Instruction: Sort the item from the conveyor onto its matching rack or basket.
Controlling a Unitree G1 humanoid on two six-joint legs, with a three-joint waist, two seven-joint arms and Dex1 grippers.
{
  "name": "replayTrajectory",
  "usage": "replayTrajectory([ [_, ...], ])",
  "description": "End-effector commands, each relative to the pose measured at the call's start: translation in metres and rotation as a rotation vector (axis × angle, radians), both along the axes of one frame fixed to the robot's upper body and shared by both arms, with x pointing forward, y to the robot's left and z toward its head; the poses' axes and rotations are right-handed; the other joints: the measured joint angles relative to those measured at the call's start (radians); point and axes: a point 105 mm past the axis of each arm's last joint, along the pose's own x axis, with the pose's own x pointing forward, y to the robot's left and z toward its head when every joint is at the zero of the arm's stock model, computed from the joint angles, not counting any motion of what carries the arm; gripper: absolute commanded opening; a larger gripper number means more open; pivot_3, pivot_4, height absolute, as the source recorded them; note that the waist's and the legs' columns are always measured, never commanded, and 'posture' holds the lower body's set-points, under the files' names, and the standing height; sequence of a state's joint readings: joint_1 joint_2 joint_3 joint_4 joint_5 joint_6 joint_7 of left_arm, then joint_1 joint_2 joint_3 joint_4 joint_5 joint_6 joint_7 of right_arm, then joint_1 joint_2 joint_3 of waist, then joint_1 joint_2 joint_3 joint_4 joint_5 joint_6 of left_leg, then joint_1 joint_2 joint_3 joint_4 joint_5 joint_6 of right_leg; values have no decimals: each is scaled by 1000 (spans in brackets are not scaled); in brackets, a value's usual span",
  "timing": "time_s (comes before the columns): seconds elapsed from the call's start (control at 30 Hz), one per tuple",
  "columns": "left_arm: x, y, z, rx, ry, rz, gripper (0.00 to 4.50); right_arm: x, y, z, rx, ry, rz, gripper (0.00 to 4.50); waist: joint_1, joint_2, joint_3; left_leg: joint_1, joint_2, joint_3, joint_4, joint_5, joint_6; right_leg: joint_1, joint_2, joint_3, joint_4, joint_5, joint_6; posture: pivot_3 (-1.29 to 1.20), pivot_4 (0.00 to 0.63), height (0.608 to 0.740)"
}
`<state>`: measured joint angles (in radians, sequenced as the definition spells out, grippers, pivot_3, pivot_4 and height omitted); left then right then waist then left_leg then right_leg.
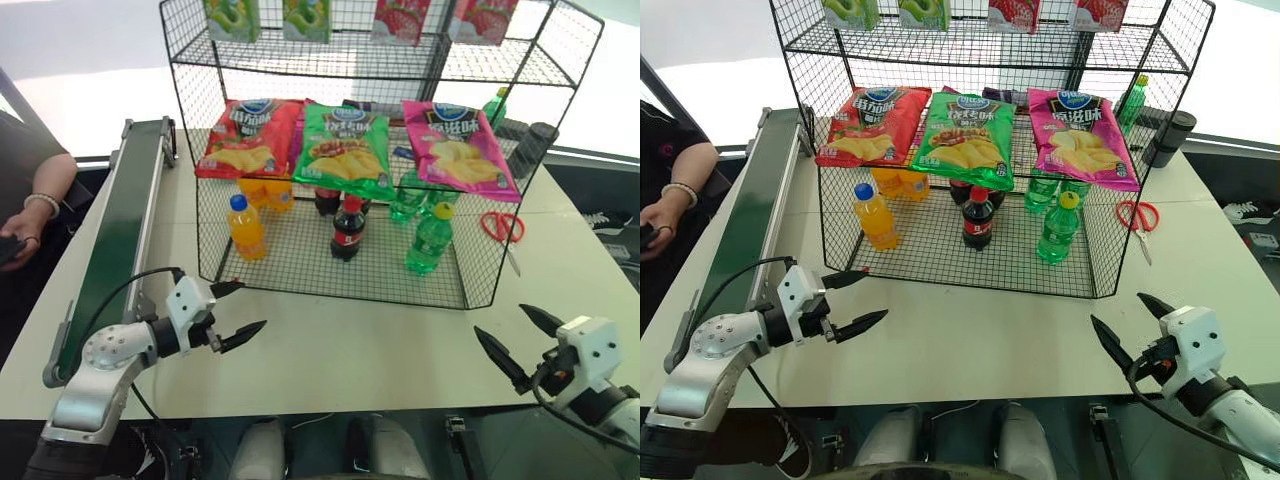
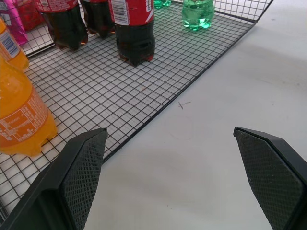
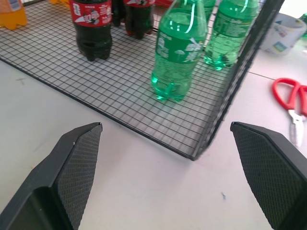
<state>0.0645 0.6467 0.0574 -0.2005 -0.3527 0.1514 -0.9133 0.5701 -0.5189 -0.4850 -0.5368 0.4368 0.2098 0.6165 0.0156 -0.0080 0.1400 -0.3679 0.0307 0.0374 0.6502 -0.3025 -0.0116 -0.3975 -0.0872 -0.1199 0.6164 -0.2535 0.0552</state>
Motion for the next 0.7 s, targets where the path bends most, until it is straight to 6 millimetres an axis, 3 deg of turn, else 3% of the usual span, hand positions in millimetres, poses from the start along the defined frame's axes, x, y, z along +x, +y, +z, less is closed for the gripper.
replayTrajectory([
  [0.03, 1, 1, 15, -3, -54, -8, 4500, 3, -1, 6, -7, -38, -1, 4462, 0, 0, 0, 0, 0, 0, 0, 0, 0, 0, 0, 0, 0, 0, 0, 0, 150, 734],
  [0.7, 14, 1, 13, 2, -73, 39, 4500, 13, 8, 12, -3, -61, 21, 4462, 0, 0, 0, 0, 0, 0, 0, 0, 0, 0, 0, 0, 0, 0, 0, 0, 150, 734],
])
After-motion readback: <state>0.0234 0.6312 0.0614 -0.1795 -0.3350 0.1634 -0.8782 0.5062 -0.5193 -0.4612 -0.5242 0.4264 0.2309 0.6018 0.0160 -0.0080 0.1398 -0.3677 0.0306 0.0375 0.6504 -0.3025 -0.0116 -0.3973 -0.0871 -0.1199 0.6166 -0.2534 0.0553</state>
